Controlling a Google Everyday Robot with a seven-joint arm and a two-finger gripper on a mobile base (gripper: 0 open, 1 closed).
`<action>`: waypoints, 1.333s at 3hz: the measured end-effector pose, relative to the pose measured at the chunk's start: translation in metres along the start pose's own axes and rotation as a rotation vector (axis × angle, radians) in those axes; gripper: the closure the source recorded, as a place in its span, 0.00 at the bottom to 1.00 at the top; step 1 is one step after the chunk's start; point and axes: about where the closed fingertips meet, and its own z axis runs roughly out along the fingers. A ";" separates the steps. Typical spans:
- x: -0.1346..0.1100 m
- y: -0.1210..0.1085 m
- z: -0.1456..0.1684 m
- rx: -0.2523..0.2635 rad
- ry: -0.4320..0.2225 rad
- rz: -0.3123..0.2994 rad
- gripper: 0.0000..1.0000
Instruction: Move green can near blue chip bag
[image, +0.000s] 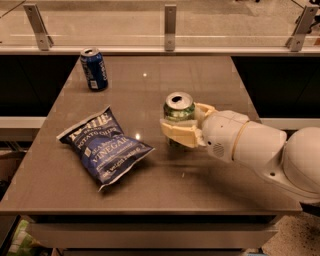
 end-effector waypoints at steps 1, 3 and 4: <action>0.008 0.012 0.006 -0.025 -0.008 0.035 1.00; 0.016 0.021 0.010 -0.036 -0.006 0.084 1.00; 0.015 0.023 0.012 -0.039 -0.006 0.082 0.82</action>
Offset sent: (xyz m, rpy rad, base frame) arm -0.0160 0.0245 -0.0275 0.1033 0.1096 0.0156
